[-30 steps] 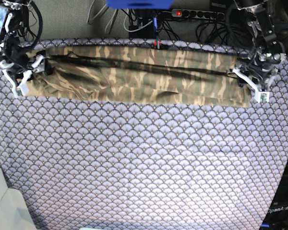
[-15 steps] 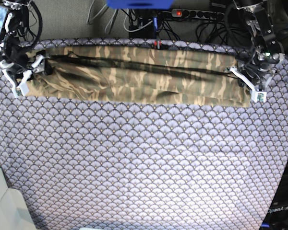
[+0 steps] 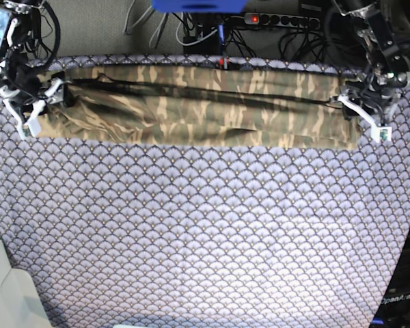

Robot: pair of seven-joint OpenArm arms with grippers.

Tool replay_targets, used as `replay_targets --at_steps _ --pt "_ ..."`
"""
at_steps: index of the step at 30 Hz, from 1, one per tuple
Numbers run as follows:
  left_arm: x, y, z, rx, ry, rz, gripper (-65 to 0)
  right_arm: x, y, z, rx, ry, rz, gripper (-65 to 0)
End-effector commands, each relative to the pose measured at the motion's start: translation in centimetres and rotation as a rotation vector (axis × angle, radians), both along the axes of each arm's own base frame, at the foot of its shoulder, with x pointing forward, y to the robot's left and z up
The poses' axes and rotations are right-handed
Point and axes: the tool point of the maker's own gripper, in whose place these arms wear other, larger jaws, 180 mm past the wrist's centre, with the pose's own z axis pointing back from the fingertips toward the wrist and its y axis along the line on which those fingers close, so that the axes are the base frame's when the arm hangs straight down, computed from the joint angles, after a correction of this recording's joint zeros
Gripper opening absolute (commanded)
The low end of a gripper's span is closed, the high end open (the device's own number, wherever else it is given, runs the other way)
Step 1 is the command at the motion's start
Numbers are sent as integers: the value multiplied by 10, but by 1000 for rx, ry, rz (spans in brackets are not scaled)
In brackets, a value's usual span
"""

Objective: Fold the T-shirt properly
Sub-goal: 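Regrasp the strip end with the left gripper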

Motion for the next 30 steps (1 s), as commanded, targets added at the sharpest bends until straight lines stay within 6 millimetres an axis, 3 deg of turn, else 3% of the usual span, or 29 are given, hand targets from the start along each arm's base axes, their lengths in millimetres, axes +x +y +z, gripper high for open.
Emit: replay_targets --at_steps 1,4,6,11,20,23,30 --pt "-18 13 -7 53 91 15 -251 9 -5 11 -10 -42 2 -209" --pt "-14 2 -6 27 75 -63 -112 9 -4 10 -9 -41 5 -209" --pt "-10 -11 -4 -8 56 -151 -107 9 -4 10 -8 -41 5 -209" --pt "4 -11 3 -21 21 -180 -107 9 -3 10 -7 -41 6 -209" --pt "-6 -18 -22 -93 70 -169 -116 9 -3 10 -9 -40 6 -209" --pt "-10 -21 -32 -122 93 -160 -217 9 -3 10 -9 -40 6 -209" --pt "-9 -23 -36 -137 99 -154 -621 9 -3 10 -9 -40 6 -209"
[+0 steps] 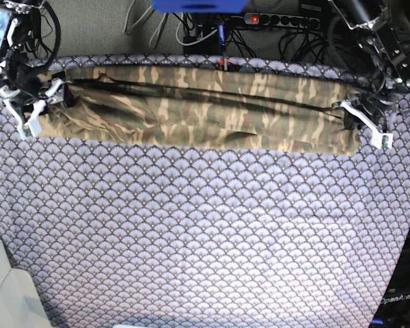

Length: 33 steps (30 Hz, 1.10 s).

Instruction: Fold the T-shirt properly

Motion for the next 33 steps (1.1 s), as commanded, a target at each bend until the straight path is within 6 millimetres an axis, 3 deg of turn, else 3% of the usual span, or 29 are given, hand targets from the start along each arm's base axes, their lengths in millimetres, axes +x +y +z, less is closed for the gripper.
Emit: replay_targets --at_steps 1,7,16,23,27,33 --pt "-32 -4 -27 24 181 -30 -650 8 -4 10 -10 -39 4 -209" --pt "-31 -2 -22 38 167 -31 -650 8 -4 10 -10 -39 4 -209" --pt "5 -4 45 160 -16 -62 -650 8 -4 10 -10 -39 4 -209" --pt "14 -9 70 203 -26 -69 -650 8 -4 10 -10 -39 4 -209" --pt "17 -30 86 219 -37 -101 -650 8 -4 10 -10 -39 4 -209" --pt "19 -93 95 189 -18 -213 -650 8 -4 10 -10 -39 4 -209"
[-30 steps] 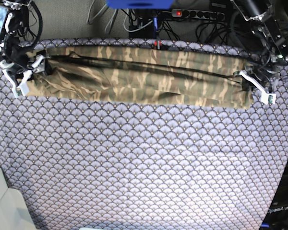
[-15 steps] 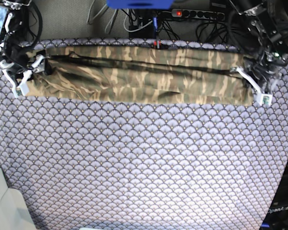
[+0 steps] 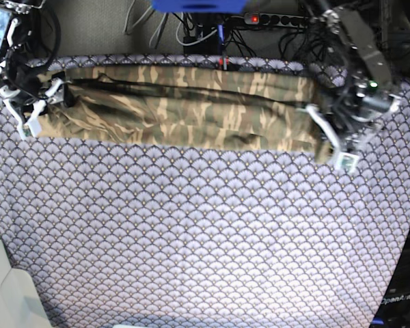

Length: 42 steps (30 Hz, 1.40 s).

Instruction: Fold the T-shirt properly

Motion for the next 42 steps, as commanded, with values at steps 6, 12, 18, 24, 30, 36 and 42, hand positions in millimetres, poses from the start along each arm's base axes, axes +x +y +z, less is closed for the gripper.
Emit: replay_targets --at_steps 6,12,18,24,30,36,42 --pt "11 -54 9 -62 -35 -113 -650 9 -4 10 -10 -40 4 -209" --pt "15 -94 12 -129 -40 -153 -650 10 -4 11 -10 -43 4 -209" --pt "18 -147 20 -229 -34 -151 -650 16 -4 14 -11 -52 6 -209" --pt "10 -197 26 -286 -10 -209 -650 18 -4 15 -11 -57 6 -209" --pt "4 -219 29 -324 11 -203 -650 18 -4 15 -11 -57 6 -209" --pt "-6 -237 14 -337 76 -223 -650 18 -4 15 -11 -57 6 -209" --pt "-8 -238 8 -335 91 -222 -650 18 -4 15 -13 -57 6 -209"
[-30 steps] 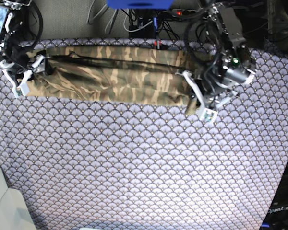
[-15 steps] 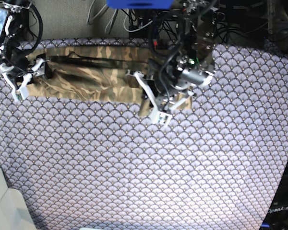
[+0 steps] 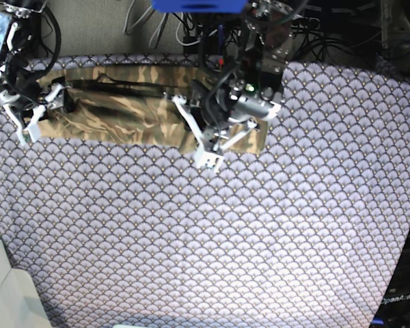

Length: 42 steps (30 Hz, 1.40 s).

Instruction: Fold the T-shirt properly

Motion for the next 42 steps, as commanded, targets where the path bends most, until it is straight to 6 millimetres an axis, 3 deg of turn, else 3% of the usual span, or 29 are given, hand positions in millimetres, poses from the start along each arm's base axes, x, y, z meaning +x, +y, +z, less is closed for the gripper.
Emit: replay_targets --at_steps 1,9,14,42 --pt "6 -6 12 -34 -35 3 -650 8 -5 10 -13 -37 4 -209" --pt "8 -8 14 -37 -47 -4 -650 8 -5 10 -13 -37 4 -209" --pt "2 -22 18 -45 -55 -49 -650 7 -5 10 -13 -35 4 -209" --pt "14 -26 30 -77 -115 -44 -650 5 -5 9 -12 -31 4 -209"
